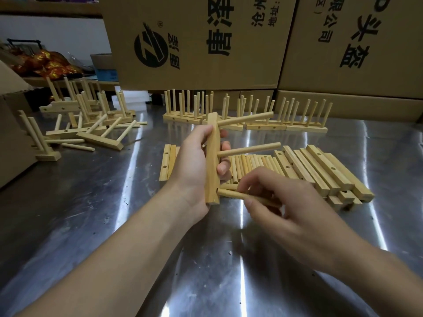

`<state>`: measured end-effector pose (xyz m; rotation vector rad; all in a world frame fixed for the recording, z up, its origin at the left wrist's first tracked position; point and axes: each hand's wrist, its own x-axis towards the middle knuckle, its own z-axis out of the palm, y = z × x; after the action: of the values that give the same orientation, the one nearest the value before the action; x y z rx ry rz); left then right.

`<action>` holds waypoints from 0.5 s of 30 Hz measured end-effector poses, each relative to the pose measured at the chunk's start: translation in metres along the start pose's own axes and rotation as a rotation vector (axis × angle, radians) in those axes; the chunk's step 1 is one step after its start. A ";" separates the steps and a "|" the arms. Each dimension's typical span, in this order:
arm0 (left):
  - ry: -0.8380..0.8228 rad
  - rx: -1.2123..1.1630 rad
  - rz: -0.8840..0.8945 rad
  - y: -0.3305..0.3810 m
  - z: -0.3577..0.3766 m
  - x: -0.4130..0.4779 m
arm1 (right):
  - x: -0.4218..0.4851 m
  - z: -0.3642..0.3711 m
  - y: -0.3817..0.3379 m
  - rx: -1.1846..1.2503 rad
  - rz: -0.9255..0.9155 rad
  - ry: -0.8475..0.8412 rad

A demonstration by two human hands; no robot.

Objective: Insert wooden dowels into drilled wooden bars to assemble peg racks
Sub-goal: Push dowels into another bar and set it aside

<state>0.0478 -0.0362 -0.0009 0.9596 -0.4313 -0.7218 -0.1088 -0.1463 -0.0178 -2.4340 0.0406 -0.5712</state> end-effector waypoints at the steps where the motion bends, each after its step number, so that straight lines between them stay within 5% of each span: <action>1: -0.013 0.017 -0.001 -0.001 0.001 -0.001 | -0.001 0.003 -0.002 -0.063 -0.024 -0.027; 9: -0.090 0.057 0.003 -0.006 0.012 -0.007 | 0.001 0.003 -0.005 -0.361 -0.198 0.014; 15: -0.195 0.165 0.079 -0.007 0.016 -0.014 | 0.001 0.007 -0.003 -0.152 -0.151 0.027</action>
<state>0.0256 -0.0377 0.0008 1.0247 -0.7044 -0.7188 -0.1052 -0.1397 -0.0208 -2.5923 -0.0929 -0.6906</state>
